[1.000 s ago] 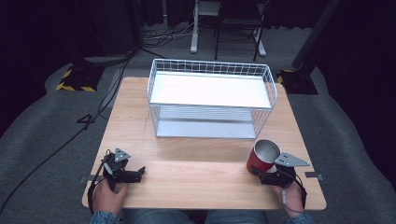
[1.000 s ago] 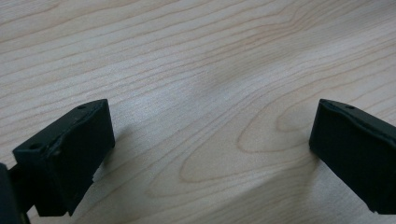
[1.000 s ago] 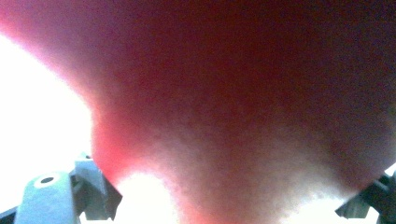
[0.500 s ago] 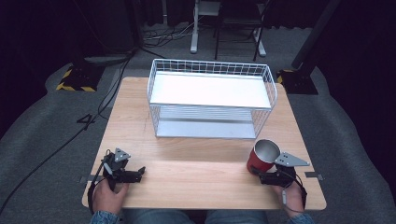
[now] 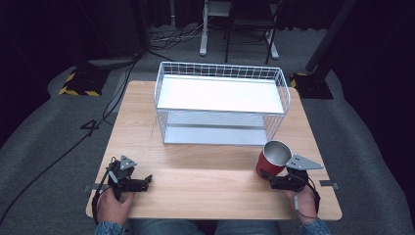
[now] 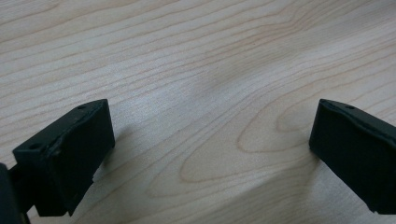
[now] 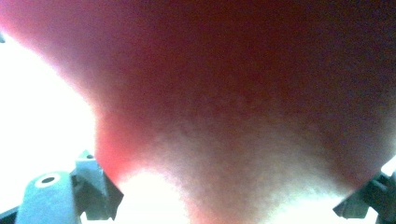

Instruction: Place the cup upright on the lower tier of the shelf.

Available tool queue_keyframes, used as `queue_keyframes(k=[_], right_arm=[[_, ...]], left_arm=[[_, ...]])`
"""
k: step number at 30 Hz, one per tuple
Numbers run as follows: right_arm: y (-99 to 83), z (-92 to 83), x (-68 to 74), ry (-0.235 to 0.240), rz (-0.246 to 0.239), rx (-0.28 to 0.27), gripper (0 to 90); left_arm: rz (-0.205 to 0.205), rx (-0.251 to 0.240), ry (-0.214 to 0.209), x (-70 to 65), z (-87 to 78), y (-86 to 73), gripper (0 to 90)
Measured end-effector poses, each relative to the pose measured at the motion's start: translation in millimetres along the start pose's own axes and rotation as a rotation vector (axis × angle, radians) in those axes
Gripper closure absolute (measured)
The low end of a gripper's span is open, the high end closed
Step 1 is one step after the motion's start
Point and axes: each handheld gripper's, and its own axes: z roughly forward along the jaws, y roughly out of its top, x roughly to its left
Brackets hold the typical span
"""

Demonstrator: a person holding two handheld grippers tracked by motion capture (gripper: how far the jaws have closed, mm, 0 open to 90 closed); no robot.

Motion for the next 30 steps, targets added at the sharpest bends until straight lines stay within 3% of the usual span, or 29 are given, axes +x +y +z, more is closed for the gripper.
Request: queue_keyframes(k=[17, 30], right_arm=[[37.0, 34.0, 17.8, 0.081, -0.044, -0.032, 17.1], [61.6, 69.5, 21.8, 0.120, -0.062, -0.017, 17.1]], left_arm=[[0.000, 0.000, 0.001, 0.0, 0.0, 0.0, 0.4], [0.001, 0.000, 0.000, -0.1, 0.0, -0.1, 0.4]])
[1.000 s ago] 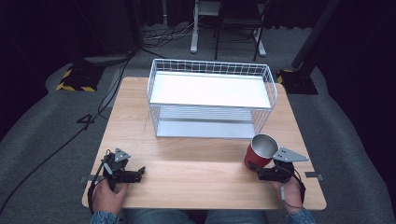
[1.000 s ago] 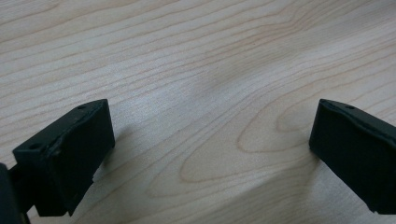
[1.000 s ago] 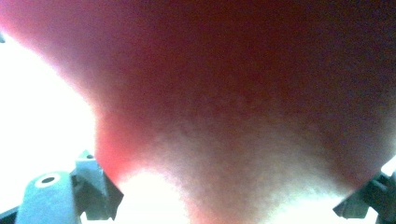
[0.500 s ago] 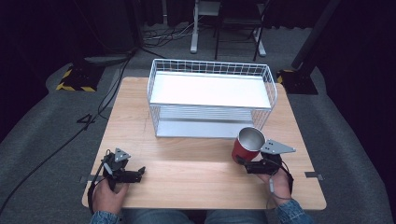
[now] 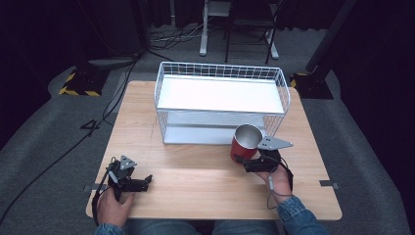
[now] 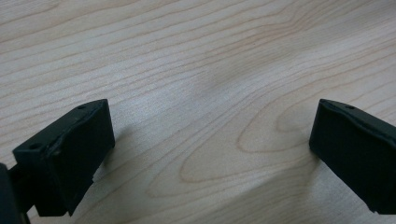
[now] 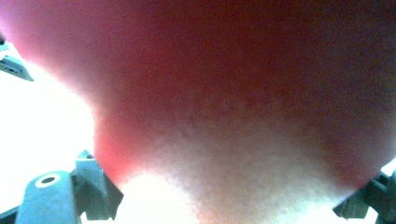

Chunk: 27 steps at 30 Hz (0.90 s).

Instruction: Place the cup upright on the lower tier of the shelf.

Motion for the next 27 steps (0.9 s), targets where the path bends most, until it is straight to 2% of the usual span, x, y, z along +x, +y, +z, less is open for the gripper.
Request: queue_keyframes(k=[13, 19, 27], right_arm=[[17.8, 37.6, -2.0, 0.002, -0.008, 0.017, 17.1], [24.1, 52.5, -2.3, -0.028, -0.013, 0.015, 17.1], [32.1, 68.8, -6.1, -0.072, 0.034, 0.004, 17.1]], left_arm=[[0.000, 0.000, 0.000, 0.0, 0.0, 0.1, 0.4], [-0.002, -0.001, 0.002, 0.4, 0.6, 0.7, 0.4], [-0.002, 0.000, 0.002, 0.5, 0.6, 0.8, 0.4]])
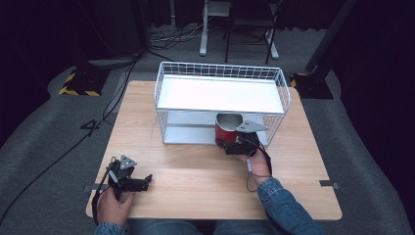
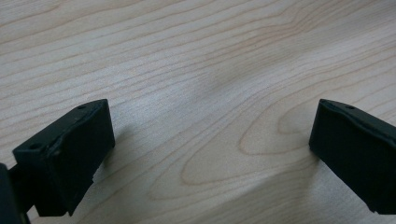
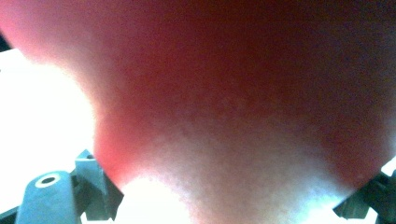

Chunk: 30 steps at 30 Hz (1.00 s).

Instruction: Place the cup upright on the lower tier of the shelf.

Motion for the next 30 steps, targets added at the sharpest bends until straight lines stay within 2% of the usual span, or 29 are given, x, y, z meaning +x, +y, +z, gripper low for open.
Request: queue_keyframes(k=[9, 21, 22, 25, 30], right_arm=[[6.6, 19.5, -1.3, -0.051, 0.021, -0.005, 17.1], [4.6, 43.2, -1.7, -0.085, 0.042, -0.003, 17.1], [4.5, 45.1, -3.0, -0.089, 0.030, -0.011, 17.0], [4.2, 49.3, -2.3, -0.117, 0.042, -0.013, 17.0], [4.1, 55.0, -4.2, -0.132, 0.073, -0.013, 17.0]], left_arm=[[0.001, 0.000, 0.000, 0.1, 0.0, 0.1, 0.4], [0.000, 0.001, 0.000, 0.1, 0.0, 0.1, 0.4], [0.000, 0.000, 0.000, 0.1, 0.0, 0.1, 0.4], [0.001, 0.000, 0.001, 0.1, 0.0, 0.1, 0.4], [-0.001, 0.000, 0.000, 0.0, 0.0, 0.1, 0.4]])
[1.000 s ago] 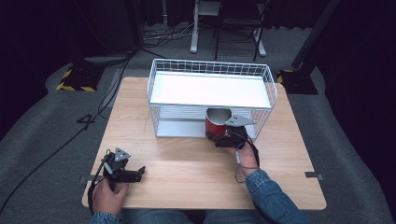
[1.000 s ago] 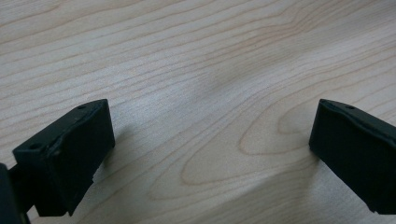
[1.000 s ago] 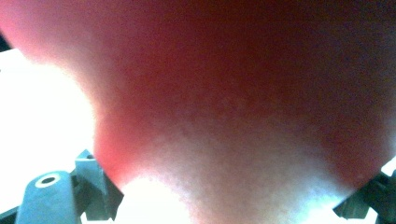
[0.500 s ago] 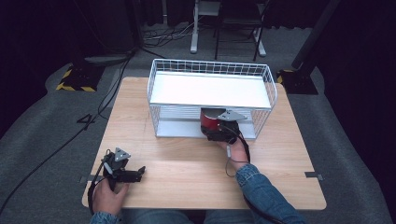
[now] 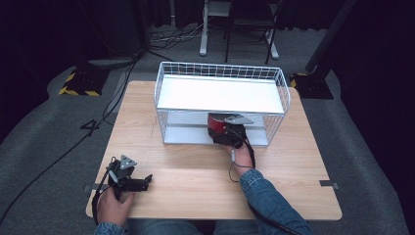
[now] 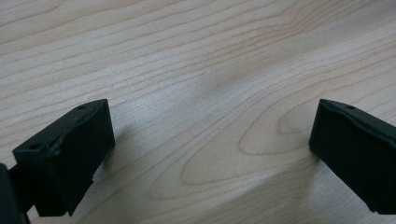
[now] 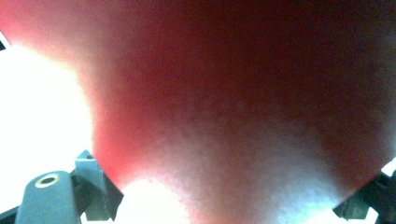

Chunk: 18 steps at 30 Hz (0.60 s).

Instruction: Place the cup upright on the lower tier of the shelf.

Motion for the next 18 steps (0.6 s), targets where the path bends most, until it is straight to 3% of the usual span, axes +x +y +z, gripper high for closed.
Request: queue_keyframes(k=[18], right_arm=[[-3.1, 11.5, -4.6, -0.014, 0.001, 0.015, 16.8]], left_arm=[[0.001, 0.000, 0.000, 0.0, 0.0, 0.0, 0.4]])
